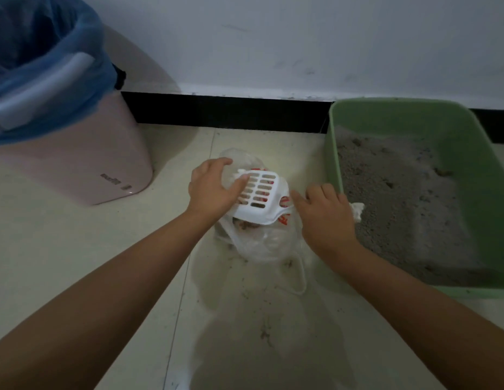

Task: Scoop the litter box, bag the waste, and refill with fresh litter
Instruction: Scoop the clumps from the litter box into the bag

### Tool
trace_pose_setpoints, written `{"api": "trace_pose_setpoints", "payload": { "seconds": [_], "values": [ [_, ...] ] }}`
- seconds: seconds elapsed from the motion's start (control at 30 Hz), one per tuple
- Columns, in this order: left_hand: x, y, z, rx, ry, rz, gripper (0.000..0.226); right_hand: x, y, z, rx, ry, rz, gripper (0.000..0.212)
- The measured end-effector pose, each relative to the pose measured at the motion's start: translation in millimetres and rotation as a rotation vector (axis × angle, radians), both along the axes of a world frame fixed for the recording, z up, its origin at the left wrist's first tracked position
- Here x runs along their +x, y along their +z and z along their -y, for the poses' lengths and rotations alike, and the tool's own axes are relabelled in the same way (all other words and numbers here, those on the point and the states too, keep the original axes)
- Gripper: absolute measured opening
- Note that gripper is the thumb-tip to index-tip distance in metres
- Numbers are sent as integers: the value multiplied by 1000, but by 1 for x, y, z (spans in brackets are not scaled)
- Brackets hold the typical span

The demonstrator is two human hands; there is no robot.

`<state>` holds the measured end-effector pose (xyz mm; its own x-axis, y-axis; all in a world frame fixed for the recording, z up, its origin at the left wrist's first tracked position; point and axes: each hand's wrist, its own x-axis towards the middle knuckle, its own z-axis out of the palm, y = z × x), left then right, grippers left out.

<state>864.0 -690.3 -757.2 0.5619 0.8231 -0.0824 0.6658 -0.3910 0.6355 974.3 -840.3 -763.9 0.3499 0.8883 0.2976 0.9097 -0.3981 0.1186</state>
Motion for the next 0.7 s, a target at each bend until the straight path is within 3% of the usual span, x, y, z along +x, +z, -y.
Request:
{"api": "trace_pose_setpoints", "payload": {
  "seconds": [0.07, 0.2, 0.33, 0.43, 0.53, 0.7],
  "values": [
    [0, 2, 1, 122, -56, 35, 49, 15, 9, 8, 27, -72, -35, 27],
    [10, 6, 11, 338, -186, 138, 61, 56, 24, 42, 37, -161, -126, 31],
    [43, 2, 32, 477, -448, 194, 42, 97, 43, 85, 20, -413, -314, 31],
    [78, -6, 51, 523, -655, 181, 36, 119, 52, 121, -7, -667, -448, 25],
    [108, -19, 68, 528, -782, 105, 36, 136, 55, 148, -83, -812, -527, 35],
    [128, -35, 81, 464, -734, 120, 38, 154, 59, 169, -316, -925, -593, 42]
  ]
}}
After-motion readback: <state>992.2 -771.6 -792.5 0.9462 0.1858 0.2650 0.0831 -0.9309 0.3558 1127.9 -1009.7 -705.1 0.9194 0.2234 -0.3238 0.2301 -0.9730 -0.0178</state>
